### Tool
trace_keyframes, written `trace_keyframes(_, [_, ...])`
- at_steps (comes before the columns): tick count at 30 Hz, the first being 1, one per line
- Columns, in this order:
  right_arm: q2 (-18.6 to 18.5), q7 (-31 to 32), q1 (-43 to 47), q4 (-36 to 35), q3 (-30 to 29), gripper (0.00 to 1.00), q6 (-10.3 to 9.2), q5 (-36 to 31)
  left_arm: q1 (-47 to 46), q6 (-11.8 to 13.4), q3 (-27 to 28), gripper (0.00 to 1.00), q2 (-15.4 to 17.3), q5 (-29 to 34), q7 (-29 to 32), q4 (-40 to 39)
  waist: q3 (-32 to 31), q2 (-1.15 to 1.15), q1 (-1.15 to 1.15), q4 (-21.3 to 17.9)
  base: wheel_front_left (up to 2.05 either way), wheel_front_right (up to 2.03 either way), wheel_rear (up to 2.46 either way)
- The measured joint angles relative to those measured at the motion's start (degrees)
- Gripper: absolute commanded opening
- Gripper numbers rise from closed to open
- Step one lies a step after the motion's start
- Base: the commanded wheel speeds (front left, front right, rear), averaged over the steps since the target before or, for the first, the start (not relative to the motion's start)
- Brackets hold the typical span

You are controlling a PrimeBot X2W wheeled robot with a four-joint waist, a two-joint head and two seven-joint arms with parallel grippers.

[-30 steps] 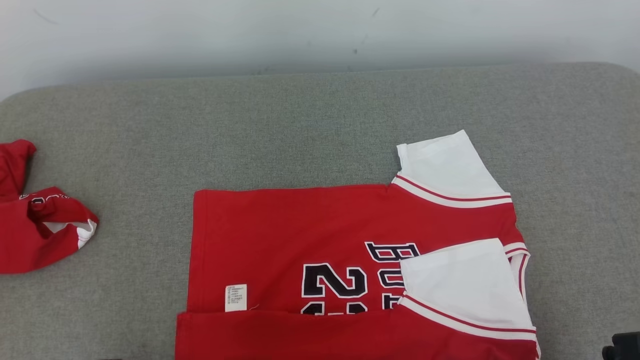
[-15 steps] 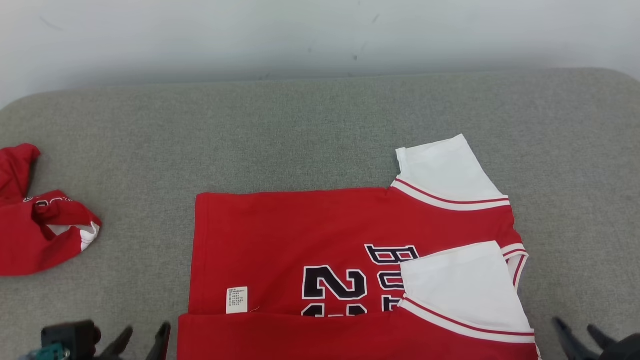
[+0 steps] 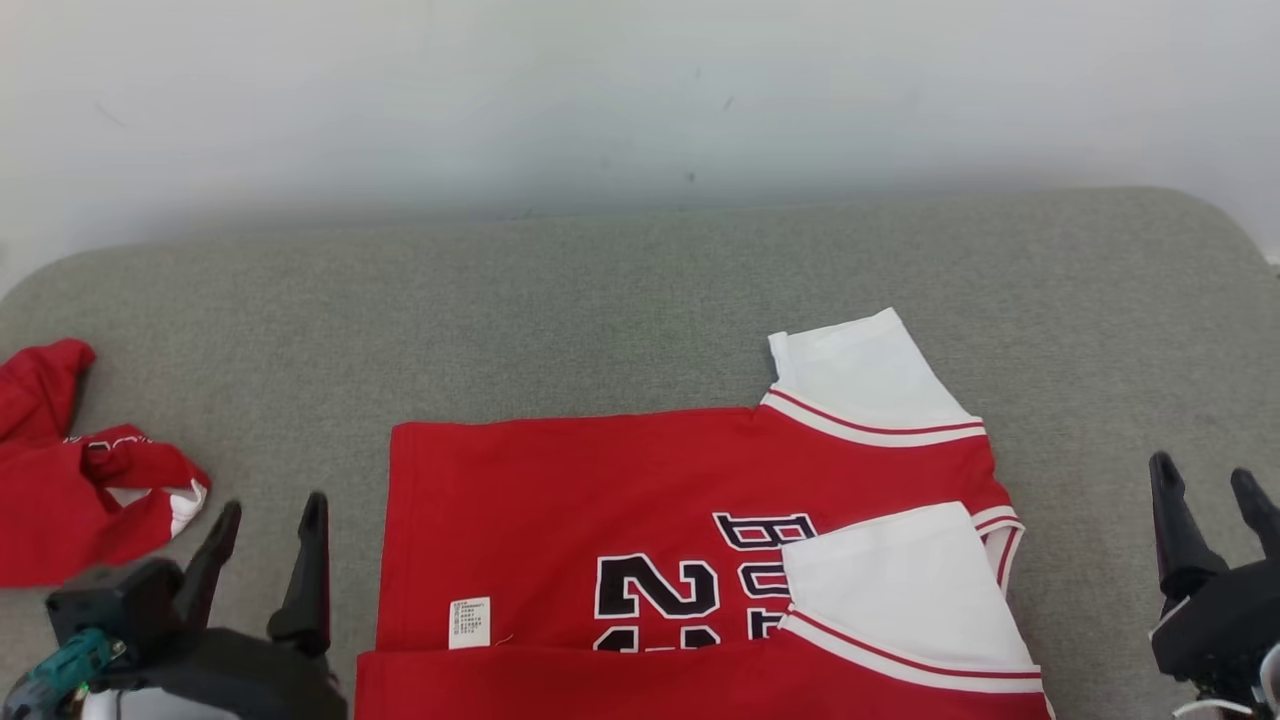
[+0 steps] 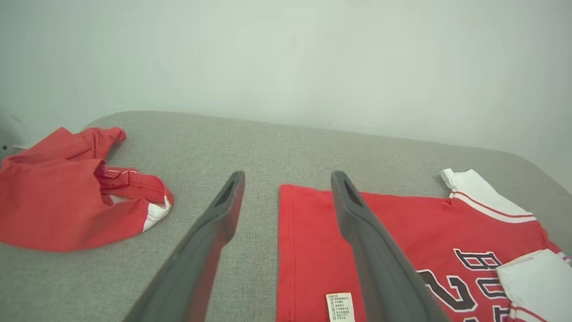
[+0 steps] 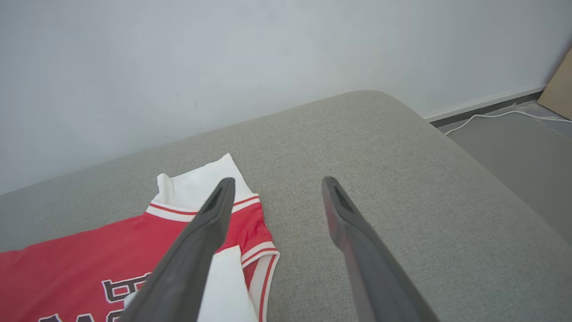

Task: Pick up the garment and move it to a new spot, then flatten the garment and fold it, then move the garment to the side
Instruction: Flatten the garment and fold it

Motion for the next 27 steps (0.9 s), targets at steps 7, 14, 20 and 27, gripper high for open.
trace_keyframes(7, [2.52, -6.30, -3.80, 3.38, 4.93, 1.00, 0.04, -1.30, -1.99, 0.31, -2.02, 1.00, -2.61, 0.90, -6.02, 1.99, -1.52, 0.00, 0.00, -0.69, 0.00, 0.00, 0.00])
trace_keyframes(14, [3.34, -11.04, -6.84, 9.15, 10.24, 1.00, 3.16, -1.31, -5.06, -1.19, -5.05, 1.00, -3.35, 0.94, -9.01, 8.29, -2.41, 0.00, 0.00, -0.65, 0.00, 0.00, 0.00])
trace_keyframes(20, [3.19, -13.10, -8.54, 13.90, 13.96, 1.00, 6.69, -1.75, -5.61, -2.69, -6.41, 1.00, -3.18, 1.45, -11.02, 13.12, -2.96, 0.00, 0.00, -0.73, 0.00, 0.00, 0.00])
trace_keyframes(27, [2.91, -16.08, -8.71, 18.18, 13.96, 1.00, 7.60, -2.74, -6.84, -2.64, -6.16, 1.00, -3.32, 2.44, -12.76, 18.56, -3.39, 0.00, 0.00, -0.91, 0.00, 0.00, 0.00])
